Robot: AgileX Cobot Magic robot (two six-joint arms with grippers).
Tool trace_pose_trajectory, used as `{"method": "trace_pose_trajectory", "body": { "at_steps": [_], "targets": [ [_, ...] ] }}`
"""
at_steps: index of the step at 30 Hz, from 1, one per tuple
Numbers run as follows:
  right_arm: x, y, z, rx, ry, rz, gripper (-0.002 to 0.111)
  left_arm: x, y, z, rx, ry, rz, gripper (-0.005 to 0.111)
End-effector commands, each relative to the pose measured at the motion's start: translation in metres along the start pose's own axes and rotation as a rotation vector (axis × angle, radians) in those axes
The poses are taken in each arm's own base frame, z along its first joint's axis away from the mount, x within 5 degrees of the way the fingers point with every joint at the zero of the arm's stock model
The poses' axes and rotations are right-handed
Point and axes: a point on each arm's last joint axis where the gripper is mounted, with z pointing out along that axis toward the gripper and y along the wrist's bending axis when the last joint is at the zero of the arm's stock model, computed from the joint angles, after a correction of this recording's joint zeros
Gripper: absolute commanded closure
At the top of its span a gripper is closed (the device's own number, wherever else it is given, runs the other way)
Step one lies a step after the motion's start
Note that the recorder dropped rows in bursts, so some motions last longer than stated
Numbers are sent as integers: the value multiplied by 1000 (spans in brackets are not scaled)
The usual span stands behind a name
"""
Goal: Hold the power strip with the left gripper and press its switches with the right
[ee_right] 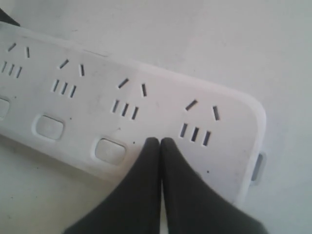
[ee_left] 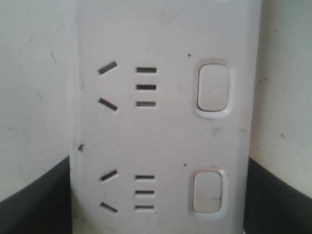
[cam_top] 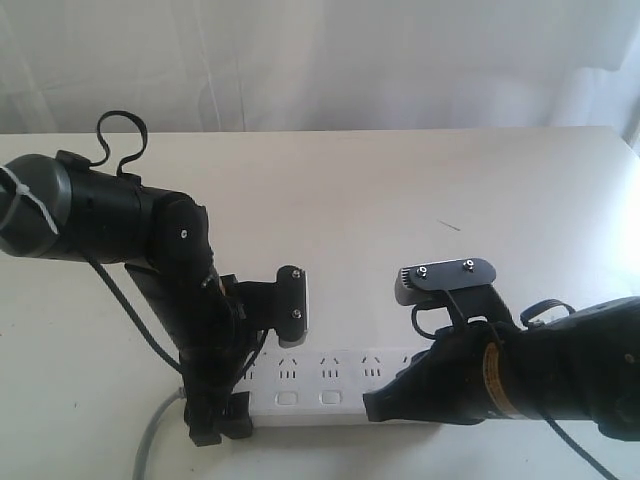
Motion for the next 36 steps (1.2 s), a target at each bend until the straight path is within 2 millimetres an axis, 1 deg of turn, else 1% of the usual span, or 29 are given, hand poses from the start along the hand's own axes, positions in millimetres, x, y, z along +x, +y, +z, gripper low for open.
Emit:
{"method": "trace_pose_trajectory", "body": {
  "at_steps": [1, 5, 7, 11, 12, 13, 14, 16, 18, 19, 20, 25, 29, 32, 36],
  "targets": [
    [-7, -1, -15, 28, -67, -65, 108, 18, -18, 21, 196, 138, -10, 107],
    [-26, 6, -46, -8, -218, -74, 108, 18, -19, 21, 199, 137, -13, 107],
    [-32, 8, -61, -13, -284, -78, 108, 18, -19, 21, 199, 137, -13, 107],
    [-39, 6, -87, 26, -397, -71, 108, 17, -18, 21, 189, 129, -18, 106],
    [-40, 5, -93, 39, -421, -68, 108, 17, -18, 22, 189, 124, -22, 103],
    [-41, 5, -98, 47, -441, -68, 108, 17, -18, 22, 185, 121, -24, 97],
    [-41, 5, -102, 51, -457, -71, 108, 17, -18, 22, 185, 119, -25, 88],
    [-42, 5, -106, 53, -477, -73, 108, 16, -17, 22, 182, 116, -29, 62],
    [-42, 5, -108, 51, -483, -73, 108, 15, -16, 22, 168, 104, -34, 24],
    [-42, 5, -109, 51, -486, -73, 108, 14, -15, 22, 159, 97, -44, 10],
    [-42, 5, -109, 51, -486, -73, 108, 14, -14, 22, 149, 95, -67, 2],
    [-42, 4, -109, 55, -486, -72, 108, 18, -15, 21, 151, 131, -38, 2],
    [-42, 3, -109, 72, -488, -84, 108, 15, -14, 6, 116, 107, -27, 2],
    [-42, 3, -109, 73, -488, -88, 108, 8, -12, -15, 65, 61, -19, 2],
    [-42, 3, -109, 80, -489, -91, 108, -2, -12, -52, -8, -8, -7, 2]
  ]
}}
